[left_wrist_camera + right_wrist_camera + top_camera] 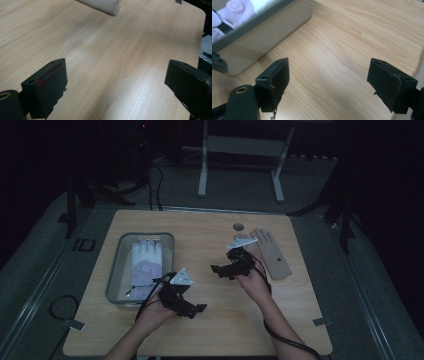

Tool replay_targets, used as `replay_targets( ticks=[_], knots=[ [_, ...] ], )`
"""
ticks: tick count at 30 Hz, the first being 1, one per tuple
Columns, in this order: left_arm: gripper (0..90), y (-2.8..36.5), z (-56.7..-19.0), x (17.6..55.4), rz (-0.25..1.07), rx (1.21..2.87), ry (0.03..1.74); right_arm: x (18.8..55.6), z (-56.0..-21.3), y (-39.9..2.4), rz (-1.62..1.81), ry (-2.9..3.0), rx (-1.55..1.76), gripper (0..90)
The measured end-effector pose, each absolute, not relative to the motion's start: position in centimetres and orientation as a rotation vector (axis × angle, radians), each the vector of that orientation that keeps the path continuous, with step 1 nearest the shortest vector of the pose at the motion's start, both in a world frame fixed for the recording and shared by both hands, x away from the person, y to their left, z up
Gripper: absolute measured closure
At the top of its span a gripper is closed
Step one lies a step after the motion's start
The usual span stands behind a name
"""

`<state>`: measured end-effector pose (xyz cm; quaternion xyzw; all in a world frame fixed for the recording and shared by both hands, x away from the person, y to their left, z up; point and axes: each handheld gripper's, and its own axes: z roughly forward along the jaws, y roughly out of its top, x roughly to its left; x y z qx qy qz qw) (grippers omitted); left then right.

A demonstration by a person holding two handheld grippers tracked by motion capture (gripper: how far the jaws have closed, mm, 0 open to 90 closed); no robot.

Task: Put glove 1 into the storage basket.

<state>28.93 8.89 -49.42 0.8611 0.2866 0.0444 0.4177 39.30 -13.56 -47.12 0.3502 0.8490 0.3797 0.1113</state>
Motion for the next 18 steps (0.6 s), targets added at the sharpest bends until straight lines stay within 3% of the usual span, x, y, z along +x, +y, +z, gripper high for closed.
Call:
replay_targets(
  ticks=[18],
  knots=[
    [4.3, 5.2, -53.8, 27.3, 0.03, 2.197, 0.626, 38.8, -50.0, -20.6, 1.114, 2.436, 1.121, 14.7]
  ],
)
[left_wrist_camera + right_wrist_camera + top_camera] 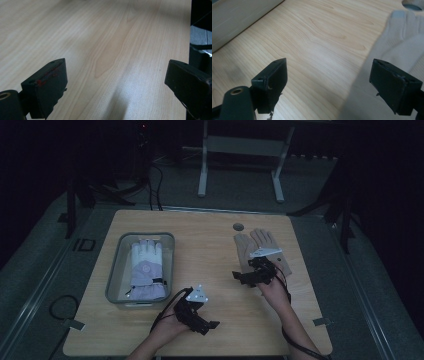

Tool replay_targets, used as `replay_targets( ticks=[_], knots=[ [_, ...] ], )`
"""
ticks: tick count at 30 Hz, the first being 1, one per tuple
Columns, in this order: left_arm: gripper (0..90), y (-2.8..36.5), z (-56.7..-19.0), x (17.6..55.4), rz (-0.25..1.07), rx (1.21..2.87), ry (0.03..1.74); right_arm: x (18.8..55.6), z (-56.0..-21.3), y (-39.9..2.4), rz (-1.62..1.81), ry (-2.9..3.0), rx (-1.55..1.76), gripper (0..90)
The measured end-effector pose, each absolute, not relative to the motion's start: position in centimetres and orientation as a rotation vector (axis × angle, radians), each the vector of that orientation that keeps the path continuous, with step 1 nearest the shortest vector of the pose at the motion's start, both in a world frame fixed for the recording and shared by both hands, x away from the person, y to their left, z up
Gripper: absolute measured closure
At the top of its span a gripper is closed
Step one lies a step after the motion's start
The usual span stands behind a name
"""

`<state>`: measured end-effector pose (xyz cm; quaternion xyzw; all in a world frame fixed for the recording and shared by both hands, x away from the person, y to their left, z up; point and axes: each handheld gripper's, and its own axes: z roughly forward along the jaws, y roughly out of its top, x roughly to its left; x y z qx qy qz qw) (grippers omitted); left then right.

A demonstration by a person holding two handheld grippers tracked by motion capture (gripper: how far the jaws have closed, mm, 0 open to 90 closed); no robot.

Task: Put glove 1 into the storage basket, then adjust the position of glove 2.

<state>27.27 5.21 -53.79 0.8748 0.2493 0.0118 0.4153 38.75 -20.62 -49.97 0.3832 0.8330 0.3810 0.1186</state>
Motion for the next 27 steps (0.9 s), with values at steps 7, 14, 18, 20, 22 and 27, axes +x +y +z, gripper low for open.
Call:
replay_targets(
  ticks=[7, 14, 18, 20, 22, 27],
  knots=[
    [4.3, 5.2, -54.9, 26.8, 0.062, 2.244, 0.604, 38.5, -51.5, -23.2, 1.061, 2.447, 1.175, 14.5],
    [4.3, 5.9, -54.9, 26.8, 0.088, 2.214, 0.618, 38.1, -52.3, -25.0, 1.032, 2.423, 1.197, 10.6],
    [4.2, 5.9, -55.0, 26.7, 0.092, 2.232, 0.617, 38.2, -52.3, -25.5, 1.046, 2.407, 1.213, 10.6],
    [4.2, 6.0, -55.1, 26.6, 0.075, 2.23, 0.61, 38.3, -52.2, -25.6, 1.07, 2.392, 1.206, 13.9],
    [4.2, 5.9, -55.2, 26.5, 0.072, 2.237, 0.606, 38.6, -52.1, -25.6, 1.057, 2.378, 1.199, 16.3],
    [4.2, 5.8, -55.5, 26.4, 0.057, 2.245, 0.601, 39.6, -51.7, -25.6, 1.024, 2.334, 1.198, 27.8]
  ],
)
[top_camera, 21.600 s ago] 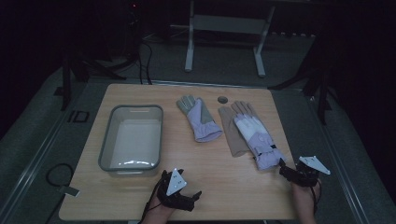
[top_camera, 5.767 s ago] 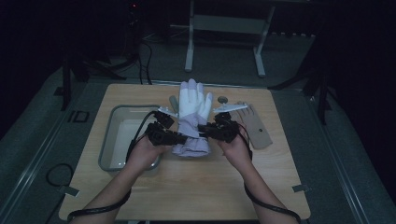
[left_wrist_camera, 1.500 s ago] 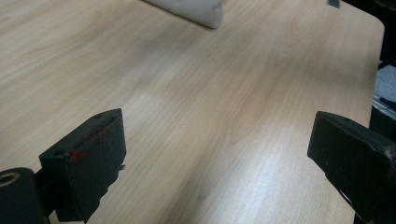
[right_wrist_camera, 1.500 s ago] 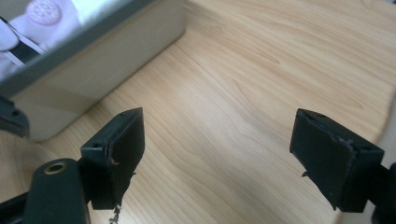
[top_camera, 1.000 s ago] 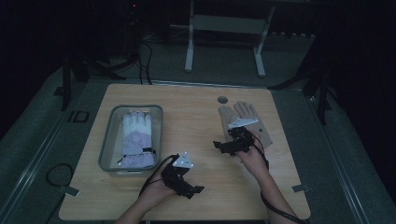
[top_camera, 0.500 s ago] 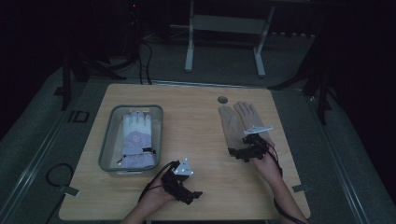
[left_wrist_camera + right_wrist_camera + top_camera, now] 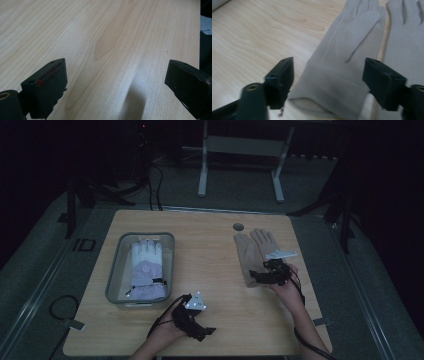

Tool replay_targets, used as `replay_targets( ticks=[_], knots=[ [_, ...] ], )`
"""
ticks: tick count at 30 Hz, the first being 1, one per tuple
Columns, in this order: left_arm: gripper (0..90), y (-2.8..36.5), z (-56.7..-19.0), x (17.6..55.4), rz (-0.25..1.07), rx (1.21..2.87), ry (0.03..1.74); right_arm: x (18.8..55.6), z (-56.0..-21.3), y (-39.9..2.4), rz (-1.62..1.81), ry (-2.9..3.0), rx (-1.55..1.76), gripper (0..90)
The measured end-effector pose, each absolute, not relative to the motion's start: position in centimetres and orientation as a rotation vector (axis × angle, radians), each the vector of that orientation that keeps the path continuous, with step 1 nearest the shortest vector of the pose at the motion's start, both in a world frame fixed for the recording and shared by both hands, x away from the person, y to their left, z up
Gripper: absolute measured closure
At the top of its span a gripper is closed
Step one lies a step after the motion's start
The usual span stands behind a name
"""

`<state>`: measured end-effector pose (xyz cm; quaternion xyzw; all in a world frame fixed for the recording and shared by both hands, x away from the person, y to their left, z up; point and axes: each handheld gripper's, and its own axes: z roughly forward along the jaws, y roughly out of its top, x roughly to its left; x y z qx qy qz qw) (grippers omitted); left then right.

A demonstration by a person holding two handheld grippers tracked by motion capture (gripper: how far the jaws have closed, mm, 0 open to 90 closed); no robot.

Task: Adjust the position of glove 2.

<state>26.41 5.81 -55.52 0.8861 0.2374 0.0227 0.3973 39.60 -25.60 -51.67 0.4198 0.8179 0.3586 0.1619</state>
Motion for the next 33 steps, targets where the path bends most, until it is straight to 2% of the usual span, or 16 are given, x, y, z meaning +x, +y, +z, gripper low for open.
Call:
replay_targets(
  ticks=[4, 9, 18, 27, 33],
  knots=[
    [4.2, 5.8, -55.6, 26.4, 0.064, 2.243, 0.595, 40.7, -51.4, -25.4, 1.014, 2.317, 1.188, 37.2],
    [4.2, 5.8, -55.7, 26.3, 0.063, 2.249, 0.591, 42.3, -51.0, -25.1, 1.024, 2.269, 1.2, 42.7],
    [4.2, 5.9, -55.7, 26.4, 0.063, 2.247, 0.593, 45.4, -51.3, -24.3, 0.992, 2.243, 1.193, 44.1],
    [4.0, 5.8, -55.7, 26.4, 0.067, 2.247, 0.59, 47.4, -53.7, -23.6, 0.908, 2.257, 1.258, 40.7],
    [4.0, 5.9, -55.7, 26.4, 0.076, 2.247, 0.586, 47.2, -55.3, -23.4, 0.887, 2.248, 1.258, 46.7]
  ],
)
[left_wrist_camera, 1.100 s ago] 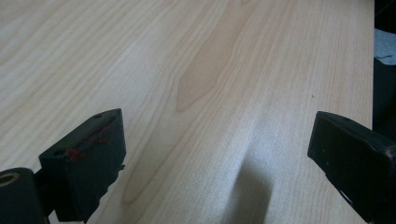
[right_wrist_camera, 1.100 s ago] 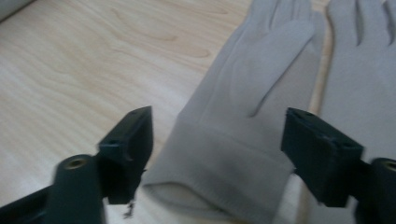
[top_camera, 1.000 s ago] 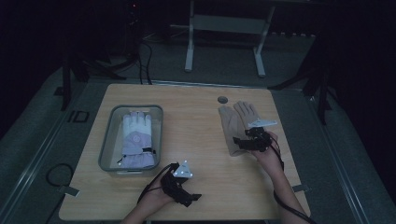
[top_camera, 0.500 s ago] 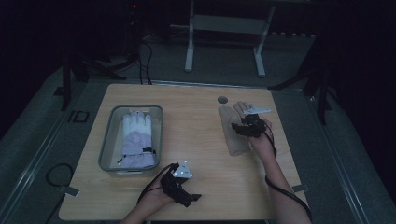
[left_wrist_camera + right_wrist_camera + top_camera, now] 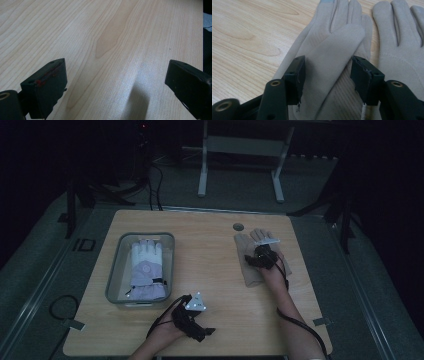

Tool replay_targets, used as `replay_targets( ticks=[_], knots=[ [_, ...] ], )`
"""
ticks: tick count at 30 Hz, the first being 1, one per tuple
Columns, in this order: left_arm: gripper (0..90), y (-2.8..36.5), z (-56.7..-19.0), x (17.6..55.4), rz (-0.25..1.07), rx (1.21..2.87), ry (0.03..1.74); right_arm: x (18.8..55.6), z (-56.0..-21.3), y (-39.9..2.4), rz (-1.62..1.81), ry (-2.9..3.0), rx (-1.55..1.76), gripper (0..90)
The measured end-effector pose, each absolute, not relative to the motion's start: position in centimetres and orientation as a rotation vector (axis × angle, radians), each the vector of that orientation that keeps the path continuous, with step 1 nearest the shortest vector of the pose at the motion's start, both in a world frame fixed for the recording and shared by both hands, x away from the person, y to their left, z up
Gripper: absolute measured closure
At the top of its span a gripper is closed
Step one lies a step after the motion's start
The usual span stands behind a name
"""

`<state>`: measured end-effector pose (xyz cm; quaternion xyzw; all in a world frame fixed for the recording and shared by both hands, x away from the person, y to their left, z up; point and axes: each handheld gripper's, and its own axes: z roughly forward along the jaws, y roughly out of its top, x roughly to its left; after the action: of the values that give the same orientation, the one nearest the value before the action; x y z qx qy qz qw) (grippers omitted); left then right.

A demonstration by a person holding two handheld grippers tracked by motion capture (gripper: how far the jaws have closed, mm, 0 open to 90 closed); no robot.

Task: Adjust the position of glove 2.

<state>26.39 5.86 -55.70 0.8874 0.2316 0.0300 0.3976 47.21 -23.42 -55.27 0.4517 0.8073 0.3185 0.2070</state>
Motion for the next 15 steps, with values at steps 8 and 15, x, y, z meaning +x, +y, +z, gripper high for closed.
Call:
replay_targets(
  ticks=[8, 15],
  knots=[
    [3.9, 5.8, -55.8, 26.3, 0.074, 2.255, 0.581, 46.5, -55.3, -23.2, 0.942, 2.26, 1.256, 75.2],
    [3.9, 5.7, -55.8, 26.3, 0.079, 2.256, 0.578, 44.8, -52.7, -21.2, 1.073, 2.184, 1.428, 78.9]
  ],
)
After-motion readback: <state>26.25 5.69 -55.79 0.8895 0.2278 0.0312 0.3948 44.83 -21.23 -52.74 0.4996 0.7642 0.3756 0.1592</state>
